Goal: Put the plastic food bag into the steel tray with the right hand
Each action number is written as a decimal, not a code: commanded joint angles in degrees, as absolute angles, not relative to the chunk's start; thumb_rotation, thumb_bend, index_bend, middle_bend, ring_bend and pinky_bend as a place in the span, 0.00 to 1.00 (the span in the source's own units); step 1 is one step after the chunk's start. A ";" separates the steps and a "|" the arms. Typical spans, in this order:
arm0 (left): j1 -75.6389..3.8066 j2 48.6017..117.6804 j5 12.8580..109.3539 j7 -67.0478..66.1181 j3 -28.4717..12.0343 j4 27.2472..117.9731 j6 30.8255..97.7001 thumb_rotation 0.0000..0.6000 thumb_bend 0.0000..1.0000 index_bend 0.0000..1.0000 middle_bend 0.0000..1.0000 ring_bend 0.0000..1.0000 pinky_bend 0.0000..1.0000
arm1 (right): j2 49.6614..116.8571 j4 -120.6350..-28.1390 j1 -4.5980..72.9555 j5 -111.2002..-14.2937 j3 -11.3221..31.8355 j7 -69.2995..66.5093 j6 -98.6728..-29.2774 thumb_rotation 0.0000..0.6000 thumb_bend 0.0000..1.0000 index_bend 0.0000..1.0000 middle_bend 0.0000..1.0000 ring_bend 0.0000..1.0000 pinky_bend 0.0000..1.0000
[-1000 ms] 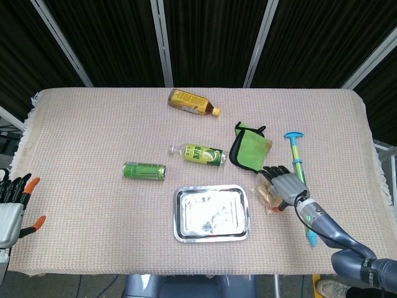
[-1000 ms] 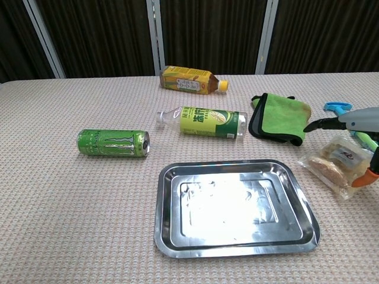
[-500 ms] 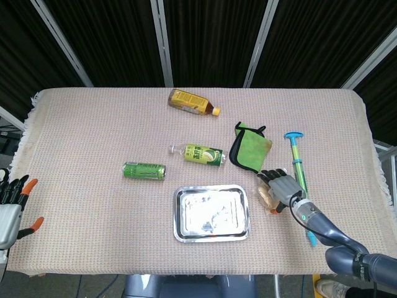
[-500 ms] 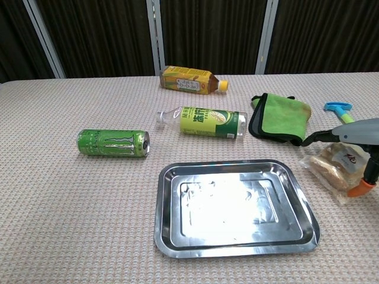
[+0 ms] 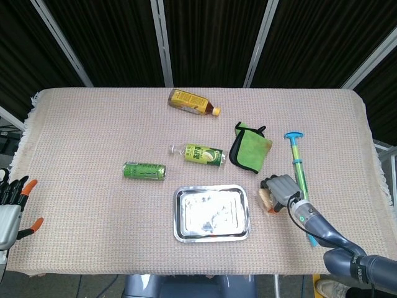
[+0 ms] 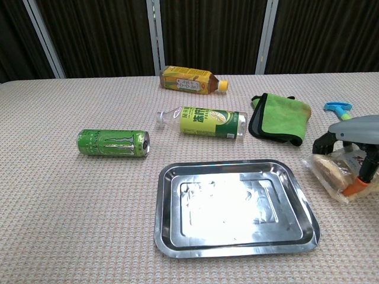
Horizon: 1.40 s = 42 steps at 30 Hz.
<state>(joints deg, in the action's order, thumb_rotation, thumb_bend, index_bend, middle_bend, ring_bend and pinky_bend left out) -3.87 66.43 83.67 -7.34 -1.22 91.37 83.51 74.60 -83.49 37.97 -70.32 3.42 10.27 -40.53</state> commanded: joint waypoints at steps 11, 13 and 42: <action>-3.85 66.30 83.88 -7.80 -1.20 91.84 83.77 1.00 0.24 0.09 0.00 0.00 0.00 | 66.62 -99.92 36.84 -82.36 5.08 2.45 -49.68 1.00 0.16 0.51 0.35 0.28 0.45; -3.80 66.26 83.82 -7.87 -1.18 91.93 83.81 1.00 0.24 0.09 0.00 0.00 0.00 | 66.57 -101.46 37.50 -84.50 5.01 0.56 -49.53 1.00 0.16 0.51 0.35 0.28 0.45; -3.12 66.08 83.36 -6.20 -1.05 90.80 84.07 1.00 0.24 0.09 0.00 0.00 0.00 | 79.30 -99.58 42.33 -77.91 5.65 15.45 -48.49 1.00 0.14 0.00 0.00 0.00 0.02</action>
